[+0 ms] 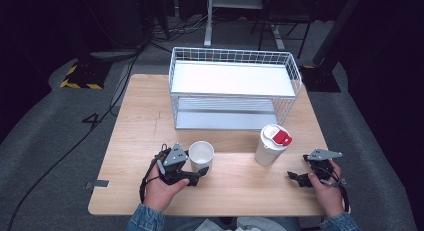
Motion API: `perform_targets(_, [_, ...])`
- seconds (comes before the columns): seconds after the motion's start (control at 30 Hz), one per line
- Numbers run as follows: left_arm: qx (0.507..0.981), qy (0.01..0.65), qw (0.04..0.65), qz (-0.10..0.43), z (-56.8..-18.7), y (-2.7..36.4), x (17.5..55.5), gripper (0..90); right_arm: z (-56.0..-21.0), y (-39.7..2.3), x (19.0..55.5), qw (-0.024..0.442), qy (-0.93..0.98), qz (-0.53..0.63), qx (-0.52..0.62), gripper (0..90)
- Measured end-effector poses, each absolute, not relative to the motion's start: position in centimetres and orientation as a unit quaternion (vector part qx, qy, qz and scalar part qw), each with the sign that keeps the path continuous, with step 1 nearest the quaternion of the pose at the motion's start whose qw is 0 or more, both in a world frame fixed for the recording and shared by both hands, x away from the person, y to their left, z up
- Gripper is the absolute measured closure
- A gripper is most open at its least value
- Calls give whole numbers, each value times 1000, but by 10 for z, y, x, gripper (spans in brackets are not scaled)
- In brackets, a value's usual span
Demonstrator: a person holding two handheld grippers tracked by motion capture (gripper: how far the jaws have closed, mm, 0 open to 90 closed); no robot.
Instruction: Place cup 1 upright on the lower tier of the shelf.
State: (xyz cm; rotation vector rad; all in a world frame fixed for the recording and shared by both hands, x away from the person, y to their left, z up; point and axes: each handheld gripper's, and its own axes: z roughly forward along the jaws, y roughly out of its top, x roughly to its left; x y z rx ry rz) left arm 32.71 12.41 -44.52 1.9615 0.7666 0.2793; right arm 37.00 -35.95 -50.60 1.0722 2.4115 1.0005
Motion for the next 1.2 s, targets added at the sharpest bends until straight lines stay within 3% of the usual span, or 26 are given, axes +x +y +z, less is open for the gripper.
perform_targets(1.2, [793,312,498,161,-425,84,405,217,-506,-360,370,159,843,349,376,0])
